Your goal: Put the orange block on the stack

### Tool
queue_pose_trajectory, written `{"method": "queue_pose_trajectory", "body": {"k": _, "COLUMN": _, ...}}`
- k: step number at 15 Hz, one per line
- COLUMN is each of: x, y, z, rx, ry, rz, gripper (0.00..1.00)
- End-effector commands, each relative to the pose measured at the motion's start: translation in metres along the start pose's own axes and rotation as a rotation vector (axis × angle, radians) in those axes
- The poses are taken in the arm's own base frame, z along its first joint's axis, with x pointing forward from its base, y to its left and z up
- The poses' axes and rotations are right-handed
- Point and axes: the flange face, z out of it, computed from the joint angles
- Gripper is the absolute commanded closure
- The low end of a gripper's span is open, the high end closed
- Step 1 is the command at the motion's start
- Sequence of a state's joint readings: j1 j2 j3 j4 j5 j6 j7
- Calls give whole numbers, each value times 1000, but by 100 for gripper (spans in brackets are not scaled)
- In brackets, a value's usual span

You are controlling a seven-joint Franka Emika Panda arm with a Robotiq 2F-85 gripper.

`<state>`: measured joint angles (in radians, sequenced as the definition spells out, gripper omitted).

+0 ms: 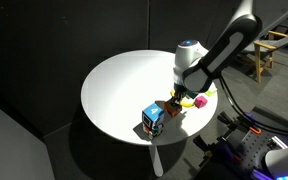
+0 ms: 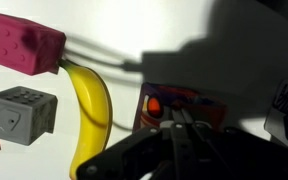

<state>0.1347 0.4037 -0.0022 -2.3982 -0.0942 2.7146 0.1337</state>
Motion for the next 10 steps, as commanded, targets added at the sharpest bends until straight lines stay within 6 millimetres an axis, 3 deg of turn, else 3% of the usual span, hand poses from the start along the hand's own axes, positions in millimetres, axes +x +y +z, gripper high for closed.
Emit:
{"method": "queue_pose_trajectory", "body": {"k": 1, "x": 1, "y": -4, "z": -24, "rx": -6, "ry": -3, "rz": -6, "gripper": 97}}
{"method": "queue_pose_trajectory", "body": {"k": 10, "x": 4, "y": -20, "z": -71, "rx": -6, "ry": 43, "rz": -31, "gripper": 98}}
